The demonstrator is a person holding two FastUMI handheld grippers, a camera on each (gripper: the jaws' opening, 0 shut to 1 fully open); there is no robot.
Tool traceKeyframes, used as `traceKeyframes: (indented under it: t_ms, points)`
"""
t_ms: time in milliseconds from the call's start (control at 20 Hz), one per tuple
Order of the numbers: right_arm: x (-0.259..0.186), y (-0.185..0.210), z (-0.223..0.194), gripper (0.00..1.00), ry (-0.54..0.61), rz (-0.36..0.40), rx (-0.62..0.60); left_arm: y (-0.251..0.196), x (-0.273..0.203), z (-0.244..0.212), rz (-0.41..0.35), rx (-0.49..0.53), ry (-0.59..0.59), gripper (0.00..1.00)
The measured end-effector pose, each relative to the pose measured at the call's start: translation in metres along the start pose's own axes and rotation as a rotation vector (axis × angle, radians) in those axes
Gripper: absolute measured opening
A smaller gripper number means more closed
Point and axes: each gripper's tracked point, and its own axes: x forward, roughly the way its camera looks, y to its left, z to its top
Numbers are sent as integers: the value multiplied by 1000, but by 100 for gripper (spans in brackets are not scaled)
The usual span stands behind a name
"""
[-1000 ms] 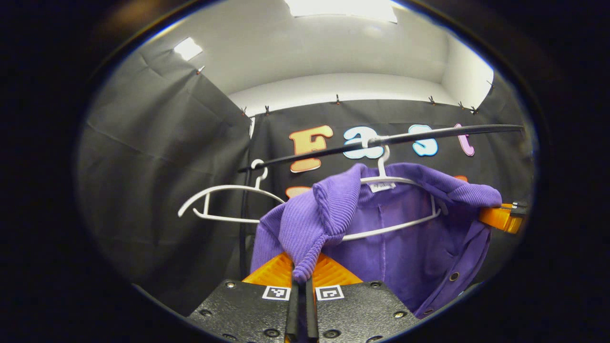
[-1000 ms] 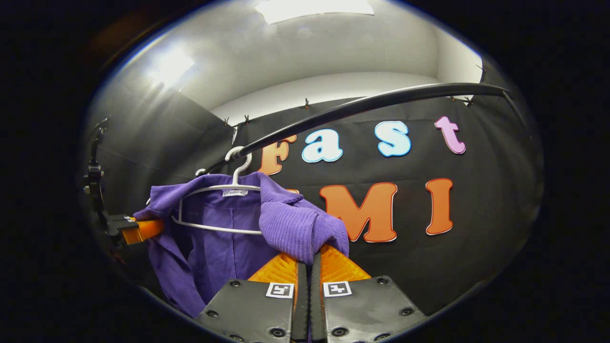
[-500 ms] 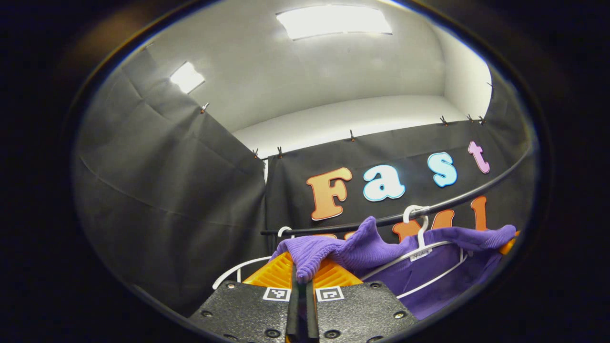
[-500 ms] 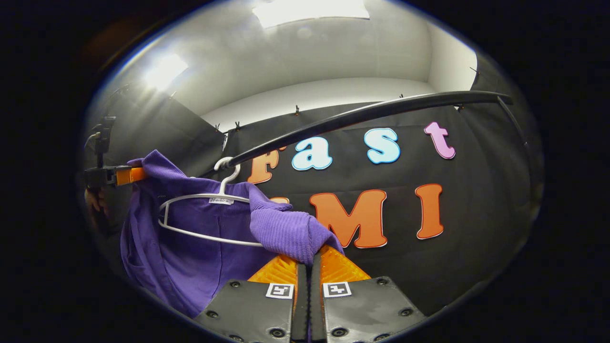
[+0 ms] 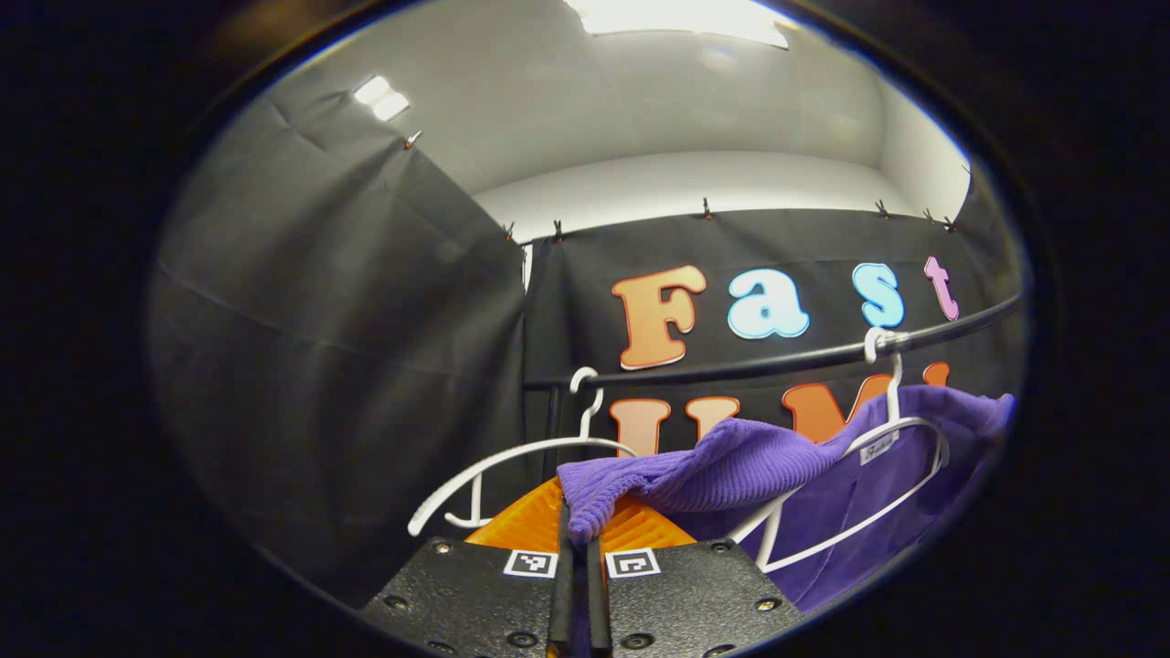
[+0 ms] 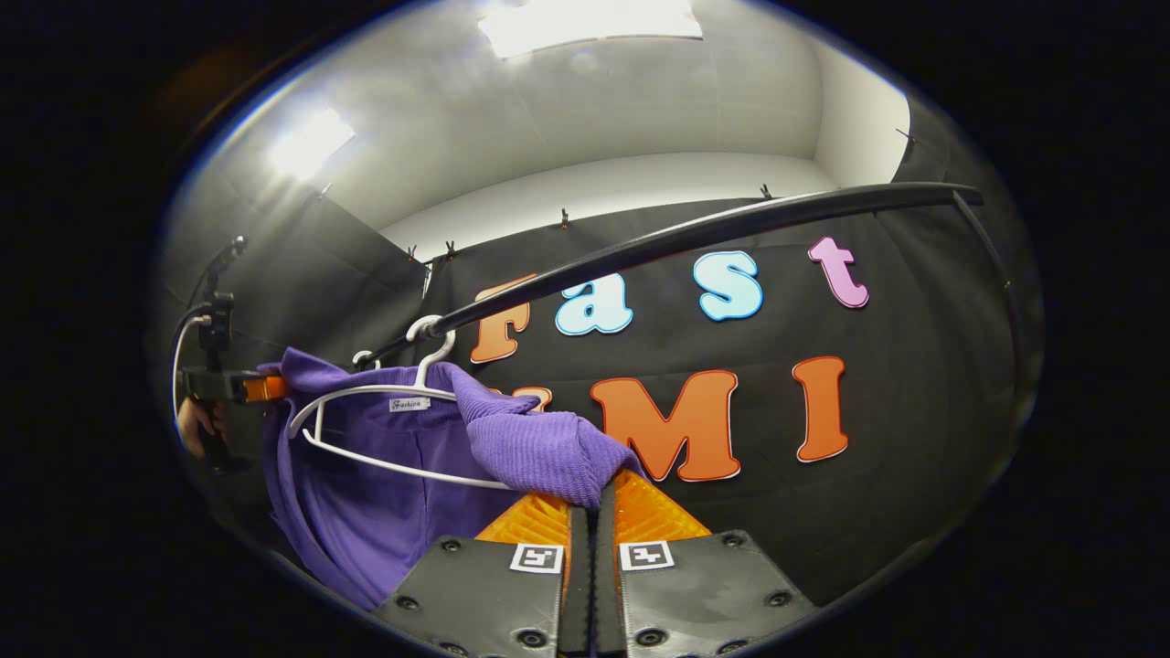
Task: Grasp the clothes on the hanger with both hands and then place them into the laundry hamper below.
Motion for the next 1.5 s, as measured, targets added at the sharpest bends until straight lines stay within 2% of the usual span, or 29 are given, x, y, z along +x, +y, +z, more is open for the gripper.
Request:
traceKeyframes:
  t_ms: [100, 200, 300, 400, 650, 750, 800, 850, 1050, 1250, 1350, 1500]
  points:
    - [4, 3, 1, 9, -2, 6, -4, -6, 8, -33, -18, -25, 45, 6]
    - [4, 6, 2, 9, -4, 5, -15, -13, 7, -64, -33, -4, 83, 6]
    - [3, 5, 3, 9, -5, -2, -22, -15, 8, -89, -8, 14, 127, 6]
    - [4, 1, 5, 9, -15, -17, -19, -28, 5, -106, -21, -36, 154, 6]
    - [20, -15, 13, 9, -47, -45, -29, -37, -14, -123, -43, -126, 158, 6]
    - [33, -33, 18, 9, -78, -105, -74, -46, -26, -125, -78, -155, 156, 6]
    - [39, -44, 20, 6, -86, -138, -100, -49, -33, -126, -90, -154, 155, 6]
    - [47, -49, 21, 9, -89, -163, -111, -50, -38, -127, -94, -146, 159, 6]
    - [87, -72, 22, 9, -104, -215, -106, -61, -60, -121, -122, -131, 141, 6]
    - [120, -97, -1, 9, -50, -228, -153, -63, -68, -120, -148, -88, 122, 6]
    - [134, -113, -34, 9, 36, -245, -178, -65, -71, -126, -154, -73, 136, 9]
    - [125, -117, -85, 9, 166, -258, -148, -73, -77, -137, -168, -58, 160, 6]
